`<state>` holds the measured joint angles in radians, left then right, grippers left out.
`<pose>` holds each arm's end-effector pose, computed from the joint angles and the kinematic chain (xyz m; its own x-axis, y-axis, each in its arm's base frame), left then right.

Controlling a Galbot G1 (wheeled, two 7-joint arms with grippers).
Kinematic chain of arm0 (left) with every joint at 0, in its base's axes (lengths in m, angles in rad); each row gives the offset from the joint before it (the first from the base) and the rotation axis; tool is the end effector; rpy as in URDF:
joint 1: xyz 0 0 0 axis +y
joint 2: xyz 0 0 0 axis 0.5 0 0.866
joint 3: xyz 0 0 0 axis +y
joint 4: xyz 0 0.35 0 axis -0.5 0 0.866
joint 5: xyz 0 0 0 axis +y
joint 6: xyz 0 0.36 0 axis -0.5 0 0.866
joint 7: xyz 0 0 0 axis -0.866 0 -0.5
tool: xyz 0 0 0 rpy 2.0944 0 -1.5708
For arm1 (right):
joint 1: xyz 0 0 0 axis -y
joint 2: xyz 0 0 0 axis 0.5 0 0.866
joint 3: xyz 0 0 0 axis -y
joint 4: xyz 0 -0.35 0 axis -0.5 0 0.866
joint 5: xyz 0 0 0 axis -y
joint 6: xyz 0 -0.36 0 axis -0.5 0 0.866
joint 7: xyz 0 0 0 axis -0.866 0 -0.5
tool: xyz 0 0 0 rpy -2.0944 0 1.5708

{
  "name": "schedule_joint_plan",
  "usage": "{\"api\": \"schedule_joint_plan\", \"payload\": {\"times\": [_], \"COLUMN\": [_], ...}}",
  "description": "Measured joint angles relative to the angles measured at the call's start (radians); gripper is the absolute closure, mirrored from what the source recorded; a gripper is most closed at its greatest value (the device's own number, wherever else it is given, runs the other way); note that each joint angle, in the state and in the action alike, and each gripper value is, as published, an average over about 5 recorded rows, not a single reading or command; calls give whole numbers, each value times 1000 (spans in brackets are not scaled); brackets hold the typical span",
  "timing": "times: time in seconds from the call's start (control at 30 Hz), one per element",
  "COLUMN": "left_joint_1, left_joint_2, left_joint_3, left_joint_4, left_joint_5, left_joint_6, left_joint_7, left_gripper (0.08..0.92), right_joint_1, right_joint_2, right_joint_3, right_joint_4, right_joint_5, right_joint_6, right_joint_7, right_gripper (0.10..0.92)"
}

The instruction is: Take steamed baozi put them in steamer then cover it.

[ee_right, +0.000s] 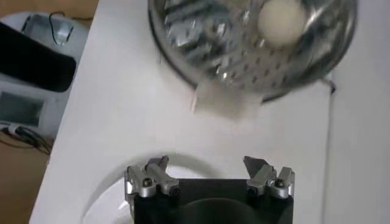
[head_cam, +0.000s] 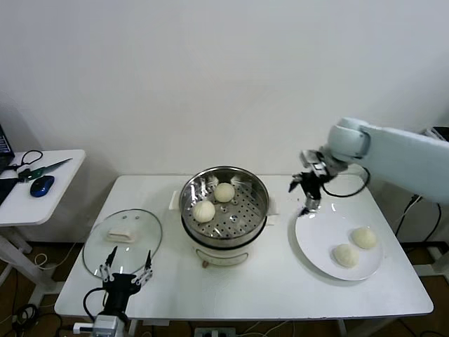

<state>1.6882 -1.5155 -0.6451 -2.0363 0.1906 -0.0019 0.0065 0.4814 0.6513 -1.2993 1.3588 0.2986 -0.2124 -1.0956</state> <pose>0.1447 0.0494 -0.3400 -0.9830 -0.0766 0.1666 -0.0237 0.9540 0.2988 0.5250 -0.1320 -0.1100 -0.1056 -0.2017 0.9737 -0.9827 -0.1285 -0.1332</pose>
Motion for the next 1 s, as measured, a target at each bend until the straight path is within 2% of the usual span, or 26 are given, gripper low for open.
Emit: {"api": "schedule_joint_plan", "payload": {"times": [0.47, 1.0], "left_joint_1": [4, 13], "left_joint_2": [-14, -22], "left_joint_3": [-2, -6], "left_joint_4": [11, 26], "left_joint_5": [41, 55], "left_joint_6": [10, 6], "left_joint_7": [-2, -5], "left_gripper": [177, 177], "right_joint_1": [-361, -497], "right_joint_2": [-109, -73], "right_joint_3": [274, 372], "right_joint_4": [-70, -159], "right_joint_5": [-262, -377], "right_joint_6": [66, 90], "right_joint_7": [-32, -42], "right_gripper": [203, 203]}}
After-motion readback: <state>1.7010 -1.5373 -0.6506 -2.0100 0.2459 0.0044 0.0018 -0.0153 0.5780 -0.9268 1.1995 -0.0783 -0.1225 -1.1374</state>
